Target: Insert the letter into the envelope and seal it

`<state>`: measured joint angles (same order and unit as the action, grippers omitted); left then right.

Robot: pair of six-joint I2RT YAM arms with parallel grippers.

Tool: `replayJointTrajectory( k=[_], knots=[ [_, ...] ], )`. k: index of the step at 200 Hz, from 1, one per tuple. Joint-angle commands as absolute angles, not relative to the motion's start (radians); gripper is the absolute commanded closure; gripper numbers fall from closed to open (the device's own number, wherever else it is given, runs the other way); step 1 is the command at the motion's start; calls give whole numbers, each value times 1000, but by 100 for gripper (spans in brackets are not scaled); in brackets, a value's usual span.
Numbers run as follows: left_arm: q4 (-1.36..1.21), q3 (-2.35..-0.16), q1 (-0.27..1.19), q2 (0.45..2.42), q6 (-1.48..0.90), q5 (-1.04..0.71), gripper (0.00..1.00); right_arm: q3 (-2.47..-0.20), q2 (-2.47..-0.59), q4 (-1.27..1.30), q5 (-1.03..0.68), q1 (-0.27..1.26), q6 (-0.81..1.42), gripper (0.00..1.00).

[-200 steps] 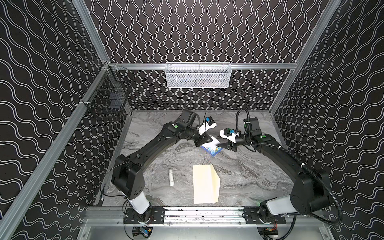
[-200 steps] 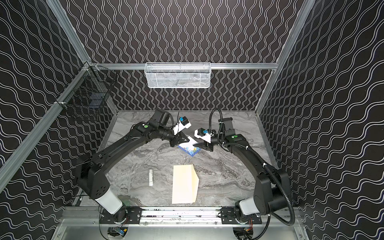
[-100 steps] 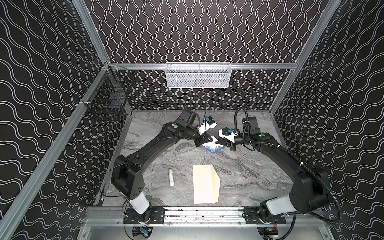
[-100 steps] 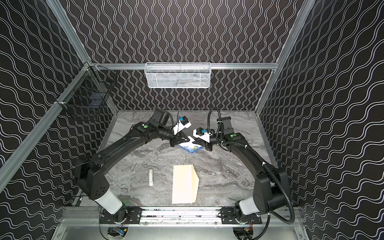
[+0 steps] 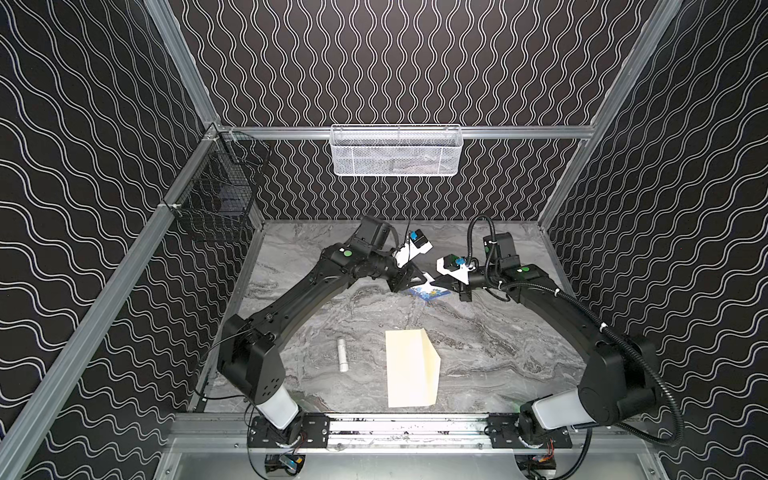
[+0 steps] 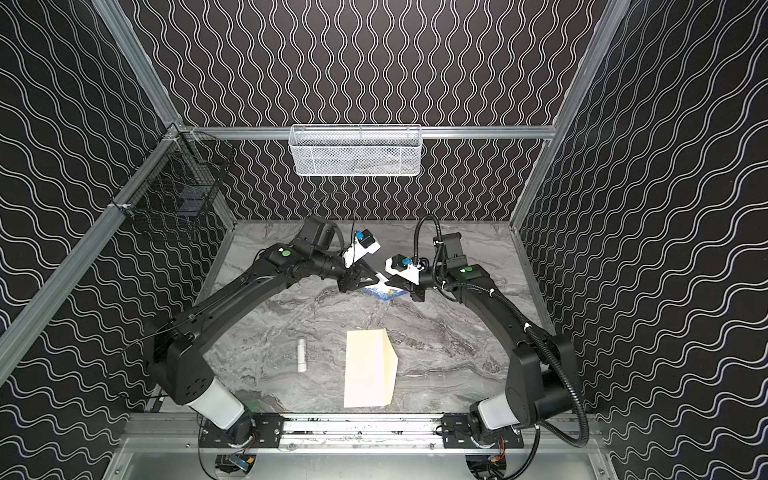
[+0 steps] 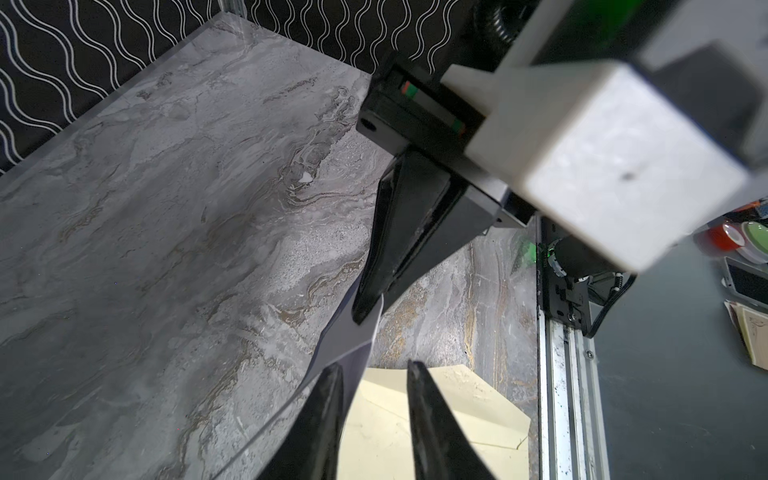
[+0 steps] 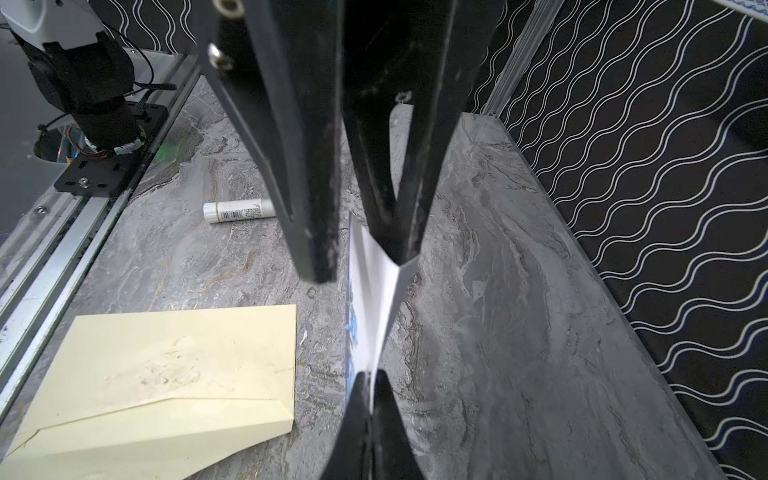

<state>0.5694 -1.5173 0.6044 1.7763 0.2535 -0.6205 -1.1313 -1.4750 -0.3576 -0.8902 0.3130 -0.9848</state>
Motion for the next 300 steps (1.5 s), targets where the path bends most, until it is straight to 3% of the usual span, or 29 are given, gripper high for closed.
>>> replayJointTrajectory(
  k=[1,17,79,92,115,242,277,286,300],
  knots=[
    [621,-1504,592,1729,323,-547,62,-1149,-1477,-407,-903,311,-1027,100],
    [613,-1481,589,1691,366,-502,54,-1162,-1480,-435,-922,310,-1051,100],
    [610,-1532,602,1722,504,-561,52,-1241,-1501,-545,-1004,310,-1129,100],
    [581,-1509,610,1713,523,-566,43,-1256,-1506,-563,-1000,311,-1137,100],
    [541,-1483,616,1704,541,-573,42,-1277,-1511,-597,-1002,310,-1152,100],
    [597,-1412,616,1675,556,-534,100,-1279,-1493,-611,-988,310,-1152,100],
    [589,-1410,615,1667,531,-531,100,-1277,-1482,-602,-995,311,-1146,100],
    [581,-1408,614,1664,515,-534,100,-1271,-1477,-589,-1000,313,-1136,82],
    [567,-1403,614,1662,490,-546,100,-1259,-1466,-561,-1003,320,-1125,70]
  ],
)
